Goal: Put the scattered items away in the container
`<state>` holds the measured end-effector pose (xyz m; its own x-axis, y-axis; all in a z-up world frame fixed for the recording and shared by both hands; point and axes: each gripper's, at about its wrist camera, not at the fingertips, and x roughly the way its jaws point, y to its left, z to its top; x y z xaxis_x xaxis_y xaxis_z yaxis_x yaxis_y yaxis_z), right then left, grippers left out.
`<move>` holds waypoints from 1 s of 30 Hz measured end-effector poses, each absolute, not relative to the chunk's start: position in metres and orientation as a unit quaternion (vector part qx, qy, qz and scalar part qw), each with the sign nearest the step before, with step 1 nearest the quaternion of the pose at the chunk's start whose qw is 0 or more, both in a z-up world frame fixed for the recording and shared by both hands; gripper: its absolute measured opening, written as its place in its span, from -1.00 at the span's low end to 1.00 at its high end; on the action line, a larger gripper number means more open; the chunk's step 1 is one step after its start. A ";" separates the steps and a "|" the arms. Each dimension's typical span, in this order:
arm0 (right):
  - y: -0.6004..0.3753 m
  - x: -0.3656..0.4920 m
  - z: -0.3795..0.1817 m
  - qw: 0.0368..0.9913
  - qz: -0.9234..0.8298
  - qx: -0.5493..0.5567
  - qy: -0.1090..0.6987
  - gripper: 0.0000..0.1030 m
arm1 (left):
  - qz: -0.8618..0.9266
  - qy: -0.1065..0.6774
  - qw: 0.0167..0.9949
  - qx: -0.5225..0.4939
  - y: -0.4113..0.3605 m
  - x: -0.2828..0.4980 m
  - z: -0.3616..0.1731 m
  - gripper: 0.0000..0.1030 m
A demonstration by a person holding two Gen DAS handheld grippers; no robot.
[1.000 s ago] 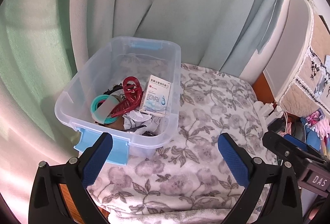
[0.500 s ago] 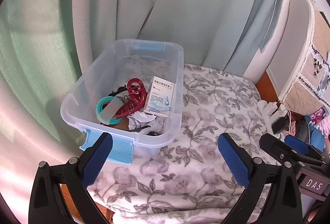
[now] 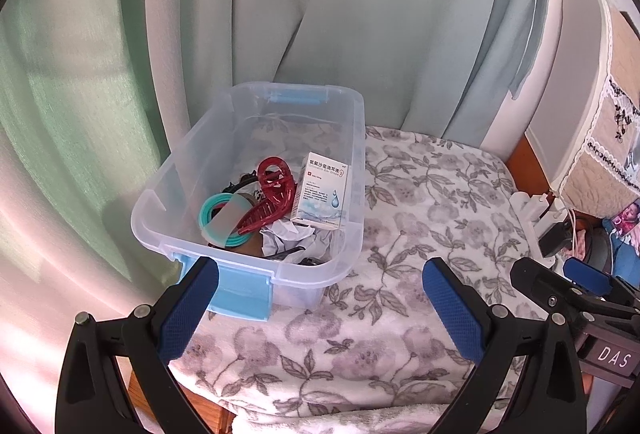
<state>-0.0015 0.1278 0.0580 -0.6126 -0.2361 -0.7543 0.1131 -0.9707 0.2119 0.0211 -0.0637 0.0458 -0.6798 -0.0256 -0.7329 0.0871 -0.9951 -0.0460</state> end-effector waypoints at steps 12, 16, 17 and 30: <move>0.128 0.000 0.061 0.100 -0.898 0.424 -0.063 1.00 | -0.915 0.038 0.027 0.401 -0.065 0.019 0.044 0.98; 0.119 0.004 0.061 0.091 -0.899 0.423 -0.066 1.00 | -0.914 0.038 0.026 0.403 -0.065 0.019 0.043 0.98; 0.117 0.006 0.062 0.088 -0.899 0.423 -0.067 1.00 | -0.914 0.038 0.026 0.403 -0.065 0.019 0.043 0.98; 0.121 0.004 0.058 0.091 -0.898 0.426 -0.064 1.00 | -0.908 0.034 0.029 0.416 -0.064 0.016 0.037 0.97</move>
<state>0.0044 0.1211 0.0582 -0.6202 -0.2174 -0.7537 0.1083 -0.9754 0.1922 0.0158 -0.0639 0.0371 -0.6514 -0.0241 -0.7583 0.0812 -0.9960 -0.0381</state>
